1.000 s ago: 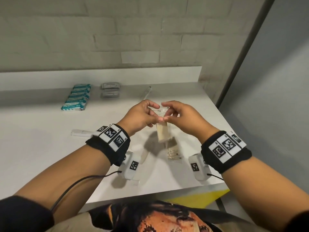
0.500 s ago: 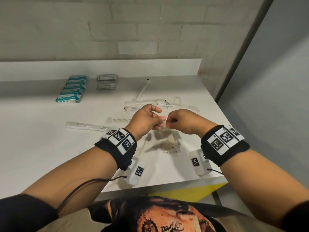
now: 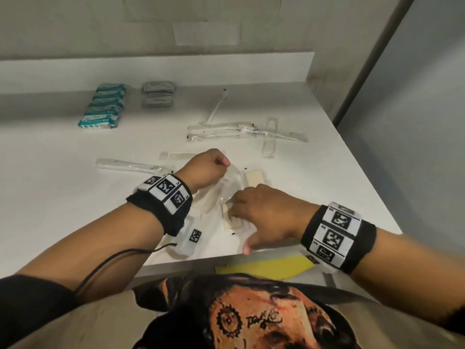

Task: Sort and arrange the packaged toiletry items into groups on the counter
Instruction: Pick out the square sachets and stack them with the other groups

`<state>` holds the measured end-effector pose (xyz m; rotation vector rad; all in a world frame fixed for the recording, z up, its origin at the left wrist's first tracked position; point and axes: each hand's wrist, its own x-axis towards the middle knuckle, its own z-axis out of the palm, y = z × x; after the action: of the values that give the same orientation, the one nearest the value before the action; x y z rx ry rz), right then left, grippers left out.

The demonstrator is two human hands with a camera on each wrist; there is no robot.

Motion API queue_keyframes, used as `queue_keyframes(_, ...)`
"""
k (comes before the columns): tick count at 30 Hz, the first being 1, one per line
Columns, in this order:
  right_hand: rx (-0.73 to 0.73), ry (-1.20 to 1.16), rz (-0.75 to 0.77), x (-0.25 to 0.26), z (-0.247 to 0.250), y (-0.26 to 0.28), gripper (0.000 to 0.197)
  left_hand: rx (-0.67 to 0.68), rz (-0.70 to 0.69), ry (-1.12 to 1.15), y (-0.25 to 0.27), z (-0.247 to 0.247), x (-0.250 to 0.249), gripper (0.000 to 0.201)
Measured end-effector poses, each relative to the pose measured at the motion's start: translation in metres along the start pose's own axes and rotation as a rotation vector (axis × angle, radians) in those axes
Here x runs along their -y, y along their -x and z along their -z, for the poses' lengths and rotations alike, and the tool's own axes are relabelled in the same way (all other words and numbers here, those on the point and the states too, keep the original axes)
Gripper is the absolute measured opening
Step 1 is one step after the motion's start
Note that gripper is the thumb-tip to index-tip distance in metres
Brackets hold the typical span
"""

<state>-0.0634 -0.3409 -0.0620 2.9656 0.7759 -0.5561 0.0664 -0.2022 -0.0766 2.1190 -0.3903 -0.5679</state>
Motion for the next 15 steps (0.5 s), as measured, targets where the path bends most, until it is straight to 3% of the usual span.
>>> queue_keyframes(2,0.006,0.051,0.0,0.007,-0.003,-0.001,0.087,0.014,-0.001,0.051,-0.002,0.001,-0.001,0.014)
queue_keyframes(4,-0.028,0.075,0.019,0.013,-0.005,0.0,0.085,0.004,-0.006,0.091,-0.002,0.001,0.0,0.012)
queue_keyframes(7,-0.085,0.157,0.09,0.023,-0.012,0.002,0.072,-0.014,0.004,0.115,-0.004,0.001,0.001,0.009)
queue_keyframes(10,-0.146,0.085,0.159,0.034,-0.015,0.004,0.047,0.018,0.053,0.111,-0.003,-0.003,0.0,0.01)
queue_keyframes(12,-0.189,-0.082,0.089,0.03,0.002,0.007,0.026,0.068,0.09,0.109,-0.004,-0.008,-0.002,0.013)
queue_keyframes(15,-0.227,-0.154,-0.227,-0.004,0.032,0.012,0.023,0.128,0.139,0.185,-0.002,-0.018,-0.01,0.013)
